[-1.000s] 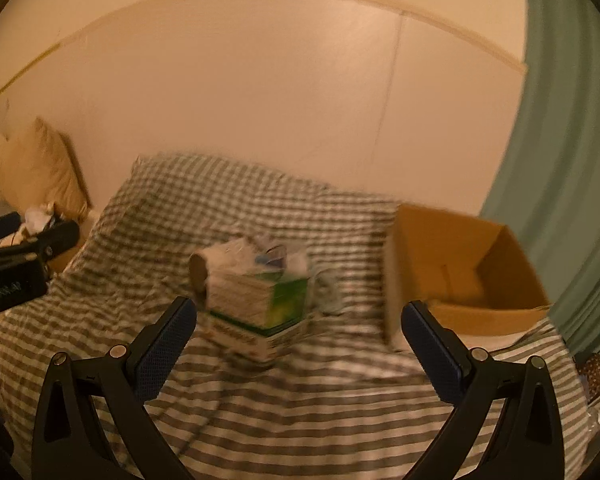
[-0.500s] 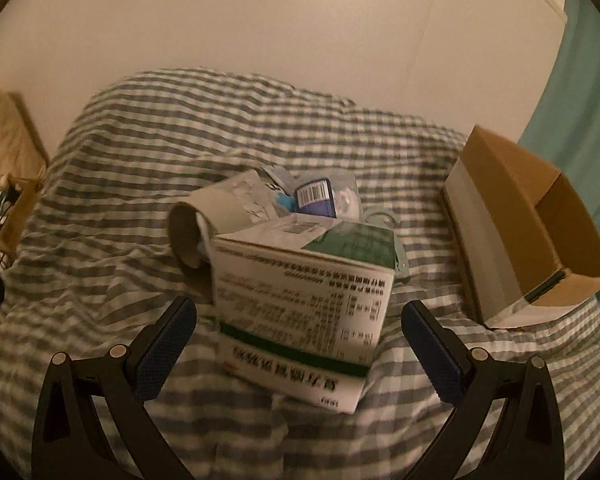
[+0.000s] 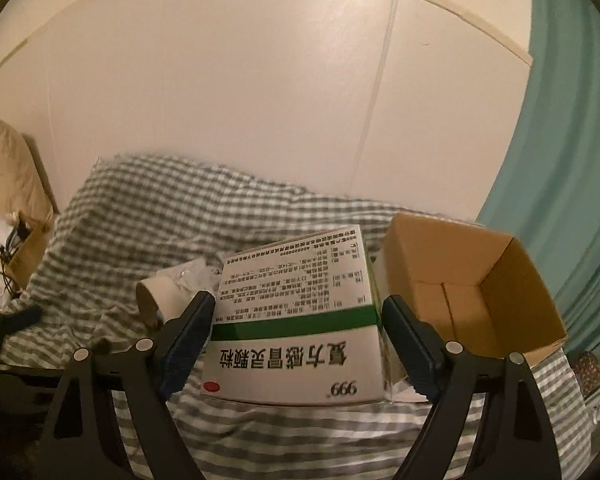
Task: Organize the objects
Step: 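Grasp the white-green medicine box with the right tool while the left tool grasps the beige tape roll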
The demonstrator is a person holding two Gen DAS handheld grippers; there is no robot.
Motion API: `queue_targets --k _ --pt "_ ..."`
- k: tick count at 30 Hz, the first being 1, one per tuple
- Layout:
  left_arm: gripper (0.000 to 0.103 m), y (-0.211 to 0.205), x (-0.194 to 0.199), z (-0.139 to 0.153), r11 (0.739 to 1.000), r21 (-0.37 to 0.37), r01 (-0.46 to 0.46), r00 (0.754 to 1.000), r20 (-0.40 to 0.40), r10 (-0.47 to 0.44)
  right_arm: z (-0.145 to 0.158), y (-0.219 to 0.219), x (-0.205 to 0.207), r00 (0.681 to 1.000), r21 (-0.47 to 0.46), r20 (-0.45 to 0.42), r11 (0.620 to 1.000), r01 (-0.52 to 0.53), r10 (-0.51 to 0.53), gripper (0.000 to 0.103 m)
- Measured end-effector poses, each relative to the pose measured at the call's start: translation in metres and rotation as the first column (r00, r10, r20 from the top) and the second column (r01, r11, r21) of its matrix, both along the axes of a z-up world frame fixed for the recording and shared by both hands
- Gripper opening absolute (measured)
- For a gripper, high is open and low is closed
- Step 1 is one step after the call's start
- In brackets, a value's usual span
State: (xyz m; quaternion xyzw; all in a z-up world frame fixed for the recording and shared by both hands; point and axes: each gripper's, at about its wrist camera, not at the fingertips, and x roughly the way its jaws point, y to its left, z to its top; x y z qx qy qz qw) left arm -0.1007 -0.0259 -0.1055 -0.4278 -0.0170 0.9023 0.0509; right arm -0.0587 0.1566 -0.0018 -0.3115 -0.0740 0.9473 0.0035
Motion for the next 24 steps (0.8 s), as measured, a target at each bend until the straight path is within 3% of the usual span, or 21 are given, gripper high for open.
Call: queue_targets --k 8,12,14,18,24 --pt "0.069 0.055 -0.044 -0.022 0.996 -0.034 0.080 0.995 0.055 -0.078 -0.017 0.019 -0.008 0.999 -0.072 0.013 0.997 -0.035 0.036 0.085" --pt "0.035 0.058 -0.053 -0.028 0.995 0.011 0.102 0.991 0.086 -0.103 -0.024 0.024 -0.013 0.998 -0.104 0.028 0.994 -0.046 0.049 0.085" --pt "0.024 0.058 -0.050 -0.025 0.992 0.028 0.120 0.989 0.079 -0.122 -0.026 0.028 -0.013 0.998 -0.116 0.042 0.992 -0.045 0.051 0.085" --pt "0.020 0.058 -0.041 -0.014 0.989 0.036 0.144 0.983 0.112 -0.147 -0.025 0.032 -0.010 0.998 -0.118 0.047 0.993 -0.033 0.039 0.085" --pt "0.009 0.061 -0.005 0.031 0.984 -0.013 0.177 0.983 0.048 -0.176 0.000 0.027 0.007 0.999 -0.123 0.011 0.991 -0.045 0.047 0.085"
